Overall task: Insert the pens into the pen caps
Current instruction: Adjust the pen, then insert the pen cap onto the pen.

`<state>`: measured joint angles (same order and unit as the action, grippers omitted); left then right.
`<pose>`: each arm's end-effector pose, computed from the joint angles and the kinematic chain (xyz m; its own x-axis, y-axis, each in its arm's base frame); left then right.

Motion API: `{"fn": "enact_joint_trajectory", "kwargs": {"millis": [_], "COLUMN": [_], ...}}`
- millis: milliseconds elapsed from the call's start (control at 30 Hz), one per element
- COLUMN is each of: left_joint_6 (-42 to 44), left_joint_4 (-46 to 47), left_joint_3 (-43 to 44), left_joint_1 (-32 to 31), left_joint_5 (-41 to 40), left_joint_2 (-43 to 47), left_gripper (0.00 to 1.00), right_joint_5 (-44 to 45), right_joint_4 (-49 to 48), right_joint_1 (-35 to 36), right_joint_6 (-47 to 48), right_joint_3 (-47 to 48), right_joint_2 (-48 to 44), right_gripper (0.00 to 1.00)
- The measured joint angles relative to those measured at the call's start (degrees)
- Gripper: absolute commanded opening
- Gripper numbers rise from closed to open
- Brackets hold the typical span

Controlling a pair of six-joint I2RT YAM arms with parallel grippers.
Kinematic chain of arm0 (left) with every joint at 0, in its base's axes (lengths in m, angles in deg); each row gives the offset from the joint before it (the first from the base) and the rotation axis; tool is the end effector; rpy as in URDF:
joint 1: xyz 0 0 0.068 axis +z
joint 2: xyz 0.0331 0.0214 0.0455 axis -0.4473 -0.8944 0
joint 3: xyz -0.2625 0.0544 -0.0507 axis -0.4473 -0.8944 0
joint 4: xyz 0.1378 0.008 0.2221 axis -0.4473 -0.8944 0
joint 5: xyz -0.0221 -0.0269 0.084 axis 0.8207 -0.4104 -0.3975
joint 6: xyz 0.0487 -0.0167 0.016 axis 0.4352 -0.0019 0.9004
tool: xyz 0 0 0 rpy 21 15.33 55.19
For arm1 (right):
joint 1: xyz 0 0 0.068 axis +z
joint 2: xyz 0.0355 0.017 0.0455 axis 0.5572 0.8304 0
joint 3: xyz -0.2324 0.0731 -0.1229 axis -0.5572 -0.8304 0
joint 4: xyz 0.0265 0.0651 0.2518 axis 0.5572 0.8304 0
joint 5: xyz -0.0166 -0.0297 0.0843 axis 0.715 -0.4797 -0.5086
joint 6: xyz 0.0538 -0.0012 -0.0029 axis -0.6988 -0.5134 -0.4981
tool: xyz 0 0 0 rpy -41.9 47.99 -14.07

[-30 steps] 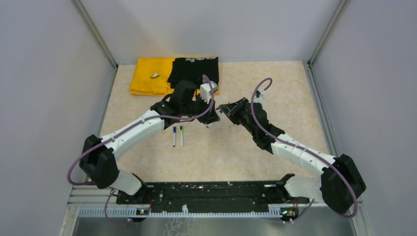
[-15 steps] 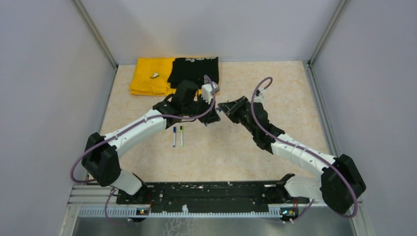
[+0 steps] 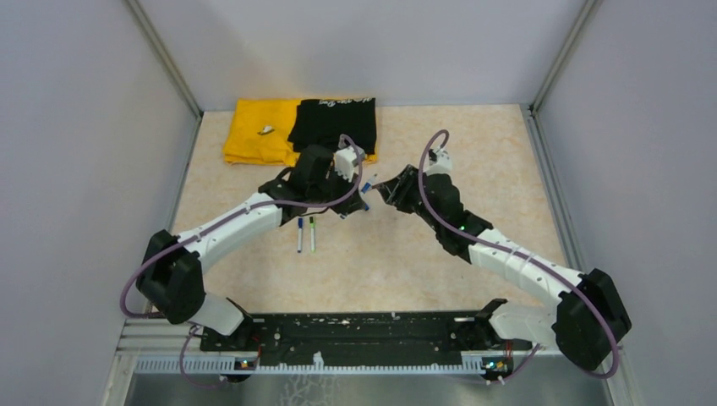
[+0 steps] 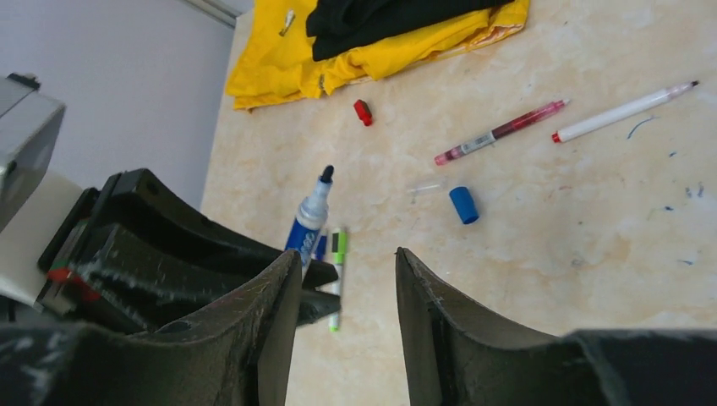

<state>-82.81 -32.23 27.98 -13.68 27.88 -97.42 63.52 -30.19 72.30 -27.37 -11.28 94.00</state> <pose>0.2541 -0.2286 0.2808 -0.5227 0.3066 -0.7955 0.7465 0.6153 -0.2534 0.2113 0.1607 0.2731 -0.5186 0.5608 -0.6454 -0.1542 0.6812 0.7157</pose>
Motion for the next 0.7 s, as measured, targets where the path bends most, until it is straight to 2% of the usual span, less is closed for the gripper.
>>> {"fn": "enact_joint_trajectory", "kwargs": {"millis": [233,400,700], "left_joint_6": [-1.09,-1.22,-1.22], "left_joint_4": [0.44,1.29,3.96], "left_joint_3": [-7.52,-10.91,-16.17], "left_joint_1": [7.61,9.07,9.07], "left_joint_5": [-5.14,-11.32,-25.31], "left_joint_2": [7.02,14.58,25.73], "left_gripper": [0.00,0.00,0.00], "right_joint_5": [-0.63,-4.98,-11.45], "right_joint_4": [10.82,19.65,31.74], "right_joint_1": [-0.02,-0.11,-0.11], "right_joint_6": [12.90,20.94,30.14], "right_joint_3": [6.38,18.60,32.89], "right_joint_2": [0.50,11.58,29.81], "right_gripper": [0.45,0.44,0.41]}}
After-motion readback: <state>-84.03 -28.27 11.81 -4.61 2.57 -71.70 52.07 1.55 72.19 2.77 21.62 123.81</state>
